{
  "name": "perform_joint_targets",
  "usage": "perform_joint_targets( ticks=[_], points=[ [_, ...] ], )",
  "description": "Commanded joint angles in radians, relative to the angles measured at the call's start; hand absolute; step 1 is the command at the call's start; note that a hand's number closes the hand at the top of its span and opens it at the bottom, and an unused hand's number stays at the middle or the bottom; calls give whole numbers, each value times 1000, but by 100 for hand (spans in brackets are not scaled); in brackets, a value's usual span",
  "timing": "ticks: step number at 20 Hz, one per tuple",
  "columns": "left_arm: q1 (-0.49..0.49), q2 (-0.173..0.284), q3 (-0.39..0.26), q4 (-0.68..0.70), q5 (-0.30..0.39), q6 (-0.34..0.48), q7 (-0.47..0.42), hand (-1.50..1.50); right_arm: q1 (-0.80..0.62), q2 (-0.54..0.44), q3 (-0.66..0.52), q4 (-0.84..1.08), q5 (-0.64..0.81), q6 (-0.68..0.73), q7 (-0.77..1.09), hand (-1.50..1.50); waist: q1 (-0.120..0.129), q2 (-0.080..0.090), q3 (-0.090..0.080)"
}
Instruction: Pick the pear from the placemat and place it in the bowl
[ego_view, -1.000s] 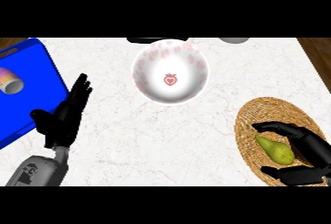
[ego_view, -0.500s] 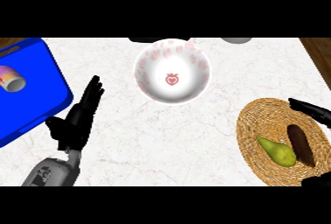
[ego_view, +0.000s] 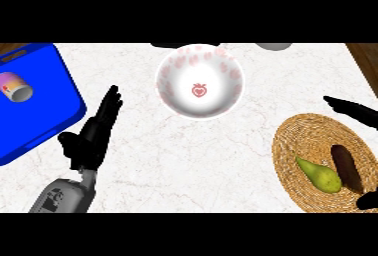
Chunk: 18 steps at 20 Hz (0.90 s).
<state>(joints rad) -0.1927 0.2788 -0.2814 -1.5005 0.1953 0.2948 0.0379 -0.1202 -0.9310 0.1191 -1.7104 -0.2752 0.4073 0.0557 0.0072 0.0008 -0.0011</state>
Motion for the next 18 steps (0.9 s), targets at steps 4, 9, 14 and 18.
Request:
perform_joint_targets(
  ticks=[4, 9, 14, 18],
  points=[
    [-55, -29, 28, 61, -18, -9, 8, 0, -68, 25, 118, 57, 109, 95, 152, -150, -2, 2, 1],
    [14, -27, 51, 13, -27, -44, -18, 0, -37, 62, 112, 81, 199, 169, 145, -150, -5, 0, 1],
    [47, -57, 23, -99, -92, -18, 69, 0, -22, 106, 27, 214, 266, 256, -13, -150, -3, -1, 2],
    [22, -41, 110, -24, -60, -97, 19, 0, -20, 190, -5, 221, 286, 262, -21, -150, -6, -1, 1]
  ],
)
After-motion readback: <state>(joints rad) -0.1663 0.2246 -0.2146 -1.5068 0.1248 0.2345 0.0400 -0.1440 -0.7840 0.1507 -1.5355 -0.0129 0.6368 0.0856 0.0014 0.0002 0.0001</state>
